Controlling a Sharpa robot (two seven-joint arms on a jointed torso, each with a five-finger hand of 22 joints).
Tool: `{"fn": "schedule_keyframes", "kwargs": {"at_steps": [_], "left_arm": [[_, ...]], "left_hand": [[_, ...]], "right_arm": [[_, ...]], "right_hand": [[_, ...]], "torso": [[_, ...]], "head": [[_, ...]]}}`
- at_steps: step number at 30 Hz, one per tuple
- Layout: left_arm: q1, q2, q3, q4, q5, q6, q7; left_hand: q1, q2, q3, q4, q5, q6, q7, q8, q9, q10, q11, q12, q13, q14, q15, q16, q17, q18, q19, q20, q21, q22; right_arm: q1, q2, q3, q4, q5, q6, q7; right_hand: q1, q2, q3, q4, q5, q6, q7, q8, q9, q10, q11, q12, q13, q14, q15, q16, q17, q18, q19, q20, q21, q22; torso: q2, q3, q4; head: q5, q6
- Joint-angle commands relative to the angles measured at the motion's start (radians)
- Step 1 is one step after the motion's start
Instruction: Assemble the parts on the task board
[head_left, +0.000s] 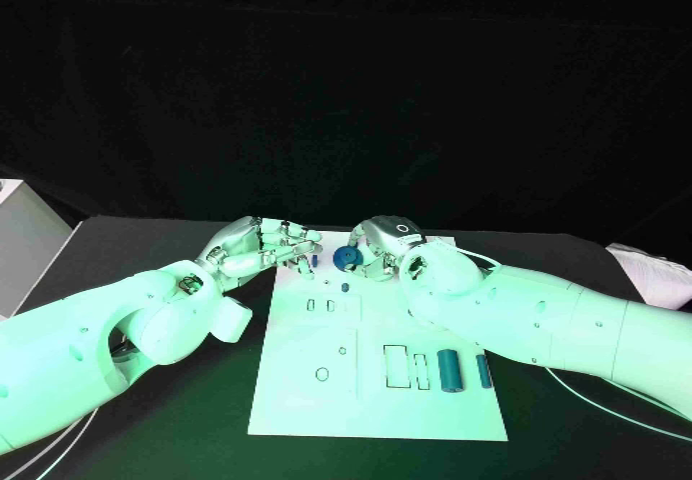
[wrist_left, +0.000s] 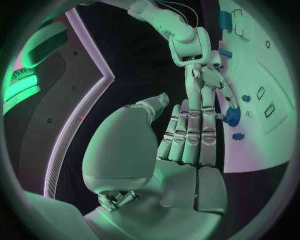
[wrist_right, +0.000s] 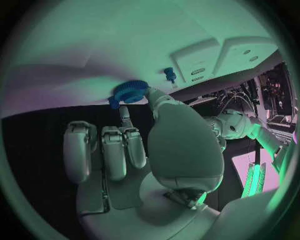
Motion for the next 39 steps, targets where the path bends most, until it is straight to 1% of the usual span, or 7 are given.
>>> {"fn": "schedule_keyframes", "kwargs": {"at_steps": [1, 13, 15, 22, 30, 36, 39], "left_arm": [[0.0, 0.001, 0.001, 0.001, -0.004, 0.016, 0.004], [0.0, 0.001, 0.001, 0.0, -0.004, 0.016, 0.004], [0.0, 0.0, 0.001, 0.0, -0.004, 0.017, 0.004], [0.0, -0.003, 0.001, -0.002, -0.004, 0.016, 0.003], [0.0, -0.003, 0.001, -0.009, -0.004, 0.016, 0.005], [-0.001, -0.004, 0.001, -0.014, -0.004, 0.016, 0.007], [-0.002, -0.004, 0.001, -0.015, -0.004, 0.017, 0.008]], "left_hand": [[0.005, 0.007, 0.0, -0.008, 0.0, -0.007, 0.002, -0.007, 0.002, -0.009, 0.0, -0.003, 0.0, -0.005, -0.001, -0.006, 0.002, 0.009, -0.008, 0.0, 0.006, 0.003], [0.005, 0.007, 0.0, -0.008, 0.0, -0.007, 0.002, -0.007, 0.002, -0.009, 0.0, -0.003, 0.0, -0.005, -0.001, -0.006, 0.002, 0.009, -0.008, 0.0, 0.006, 0.003], [0.004, 0.008, 0.0, -0.007, 0.0, -0.008, 0.003, -0.007, 0.002, -0.009, 0.0, -0.004, 0.0, -0.005, -0.001, -0.006, 0.002, 0.009, -0.009, 0.001, 0.008, 0.004], [0.004, 0.008, 0.0, -0.007, 0.0, -0.008, 0.003, -0.007, 0.003, -0.009, 0.0, -0.004, 0.0, -0.005, -0.001, -0.006, 0.002, 0.009, -0.009, 0.001, 0.008, 0.004], [0.003, 0.01, 0.001, -0.007, 0.0, -0.008, 0.003, -0.007, 0.003, -0.01, 0.001, -0.004, 0.0, -0.005, -0.001, -0.006, 0.002, 0.009, -0.01, 0.001, 0.009, 0.005], [0.003, 0.01, 0.001, -0.007, 0.0, -0.008, 0.003, -0.007, 0.003, -0.01, 0.001, -0.004, 0.0, -0.005, -0.001, -0.006, 0.002, 0.009, -0.01, 0.001, 0.009, 0.005], [0.003, 0.01, 0.001, -0.007, 0.0, -0.008, 0.003, -0.008, 0.003, -0.01, 0.001, -0.003, 0.0, -0.005, -0.001, -0.006, 0.002, 0.009, -0.011, 0.001, 0.01, 0.006]], "right_arm": [[-0.003, -0.003, -0.002, 0.003, 0.019, 0.019, 0.017], [-0.003, -0.038, -0.003, 0.031, 0.04, 0.026, 0.019], [-0.003, -0.053, -0.003, 0.045, 0.047, 0.025, 0.018], [-0.002, -0.123, -0.002, 0.114, 0.062, -0.006, 0.012], [0.012, -0.238, 0.006, 0.21, 0.124, -0.095, 0.046], [0.029, -0.344, 0.011, 0.265, 0.266, -0.081, 0.162], [0.038, -0.398, 0.011, 0.276, 0.34, -0.058, 0.216]], "right_hand": [[-0.019, 0.015, -0.018, 0.003, 0.018, 0.001, -0.002, -0.007, -0.001, 0.088, 0.007, -0.002, 0.247, 0.106, 0.004, 0.004, 0.263, -0.01, 0.053, 0.008, -0.002, 0.077], [-0.039, 0.048, -0.013, 0.002, 0.066, 0.015, -0.004, -0.004, 0.001, 0.095, 0.004, 0.005, 0.253, 0.106, 0.001, 0.004, 0.263, -0.01, 0.054, 0.006, 0.0, 0.082], [-0.039, 0.049, -0.012, 0.002, 0.067, 0.016, -0.005, -0.004, 0.001, 0.096, 0.004, 0.005, 0.254, 0.106, 0.001, 0.004, 0.263, -0.011, 0.054, 0.006, 0.001, 0.082], [-0.042, 0.053, -0.009, 0.002, 0.07, 0.019, -0.005, -0.003, 0.002, 0.097, 0.003, 0.006, 0.255, 0.106, 0.0, 0.004, 0.263, -0.01, 0.054, 0.006, 0.0, 0.082], [-0.036, 0.055, 0.0, -0.003, 0.075, 0.023, -0.006, -0.002, 0.002, 0.096, 0.003, 0.006, 0.254, 0.106, -0.002, 0.004, 0.263, -0.01, 0.053, 0.004, -0.003, 0.078], [0.028, 0.043, 0.049, -0.031, 0.075, 0.019, -0.002, -0.01, -0.001, 0.089, 0.005, -0.002, 0.247, 0.106, -0.005, 0.004, 0.263, -0.008, 0.05, 0.001, -0.01, 0.072], [0.061, 0.028, 0.068, -0.054, 0.064, 0.02, -0.002, -0.012, -0.002, 0.087, 0.006, -0.003, 0.246, 0.106, -0.006, 0.004, 0.263, -0.008, 0.05, 0.0, -0.009, 0.075]], "torso": [[0.0, 0.0003, 0.0008], [0.0, 0.0008, -0.0007], [-0.001, 0.0006, 0.0005], [-0.002, 0.0015, -0.0039], [-0.008, 0.0079, -0.0133], [-0.015, 0.0145, -0.0254], [-0.018, 0.0172, -0.028]], "head": [[0.0, -0.001], [0.001, 0.0], [0.001, 0.0], [0.002, 0.004], [0.002, 0.012], [0.008, 0.013], [0.002, 0.01]]}}
